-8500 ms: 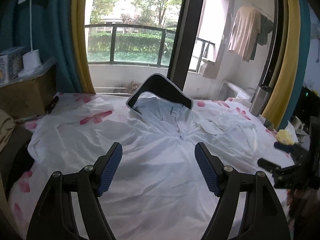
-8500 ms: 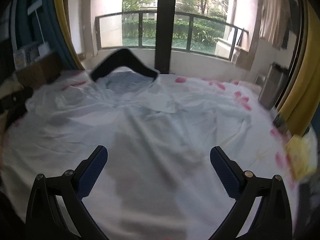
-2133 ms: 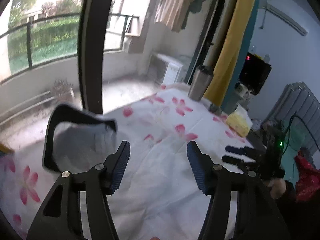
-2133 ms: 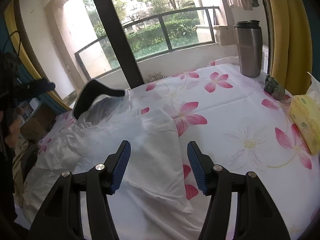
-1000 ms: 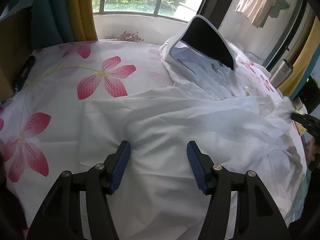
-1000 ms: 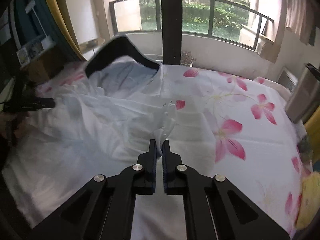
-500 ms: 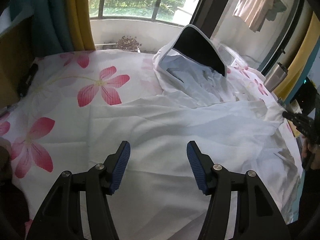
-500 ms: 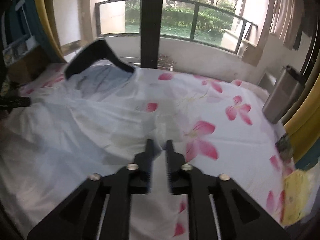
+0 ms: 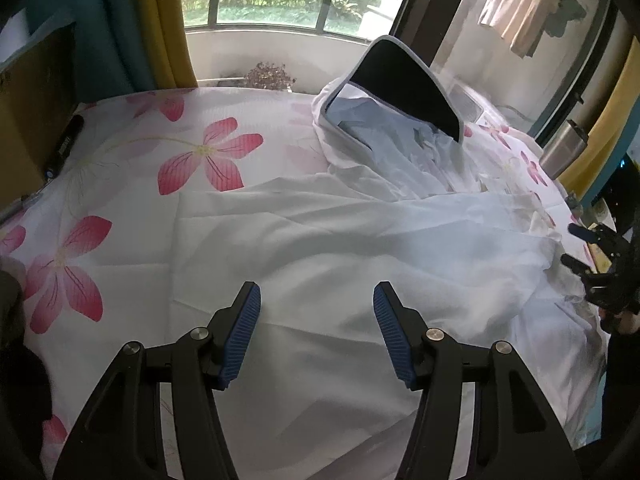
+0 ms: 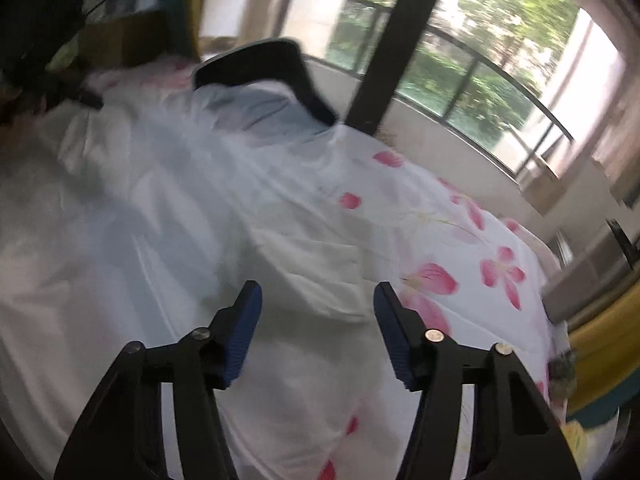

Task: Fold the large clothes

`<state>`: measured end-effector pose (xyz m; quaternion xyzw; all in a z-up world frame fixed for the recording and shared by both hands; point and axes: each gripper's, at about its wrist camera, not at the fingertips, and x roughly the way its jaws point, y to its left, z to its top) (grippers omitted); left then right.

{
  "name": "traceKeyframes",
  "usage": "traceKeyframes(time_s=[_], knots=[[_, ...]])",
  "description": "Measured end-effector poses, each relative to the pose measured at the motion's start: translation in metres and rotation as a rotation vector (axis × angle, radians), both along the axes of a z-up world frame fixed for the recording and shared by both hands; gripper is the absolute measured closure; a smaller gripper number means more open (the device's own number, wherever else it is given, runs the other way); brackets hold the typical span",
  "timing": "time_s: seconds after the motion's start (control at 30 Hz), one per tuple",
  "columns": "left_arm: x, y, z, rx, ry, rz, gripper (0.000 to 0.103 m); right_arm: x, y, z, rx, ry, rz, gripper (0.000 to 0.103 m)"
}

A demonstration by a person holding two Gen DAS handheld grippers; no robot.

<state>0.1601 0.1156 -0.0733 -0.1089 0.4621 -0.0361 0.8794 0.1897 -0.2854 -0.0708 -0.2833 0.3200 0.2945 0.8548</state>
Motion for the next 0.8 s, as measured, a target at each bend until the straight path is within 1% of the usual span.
traceKeyframes(time_s=[0.03, 0.07, 0.1, 0.13, 0.2, 0.3, 0.37, 0.43, 0.5, 0.67, 0.73, 0.8], knots=[[0.000, 0.000, 0.001, 0.000, -0.001, 0.001, 0.041, 0.001, 0.003, -0.004, -0.014, -0.001, 0.011, 0.053], [0.000, 0.001, 0.001, 0.000, -0.002, 0.003, 0.041, 0.002, 0.006, -0.007, -0.025, 0.004, 0.017, 0.069], [0.000, 0.001, 0.002, 0.000, -0.003, 0.005, 0.041, 0.005, 0.009, -0.010, -0.037, 0.017, 0.022, 0.081], [0.000, 0.001, 0.002, 0.001, -0.004, 0.005, 0.041, 0.007, 0.010, -0.013, -0.055, 0.023, 0.023, 0.101], [-0.001, 0.000, 0.004, 0.004, -0.008, 0.004, 0.041, 0.003, 0.013, -0.017, -0.107, 0.009, 0.027, 0.101], [-0.003, -0.003, 0.008, 0.006, -0.025, -0.007, 0.041, -0.007, 0.009, -0.004, -0.104, 0.007, 0.030, 0.101], [-0.005, -0.004, 0.010, 0.002, -0.033, -0.012, 0.041, -0.016, 0.005, 0.009, -0.081, 0.019, 0.029, 0.101], [-0.007, -0.006, 0.010, -0.009, -0.038, -0.020, 0.041, -0.022, 0.004, 0.019, -0.043, 0.070, 0.038, 0.101], [-0.009, -0.008, 0.010, -0.014, -0.044, -0.025, 0.041, -0.030, 0.002, 0.034, 0.021, 0.128, 0.053, 0.101], [-0.014, -0.005, 0.013, -0.023, -0.055, -0.019, 0.041, -0.040, 0.004, 0.064, 0.090, 0.220, 0.084, 0.101], [-0.014, -0.003, 0.014, -0.023, -0.058, -0.015, 0.041, -0.036, 0.004, 0.068, 0.095, 0.234, 0.084, 0.101], [-0.014, -0.003, 0.015, -0.018, -0.062, -0.013, 0.041, -0.024, 0.002, 0.064, 0.088, 0.264, 0.075, 0.101]])
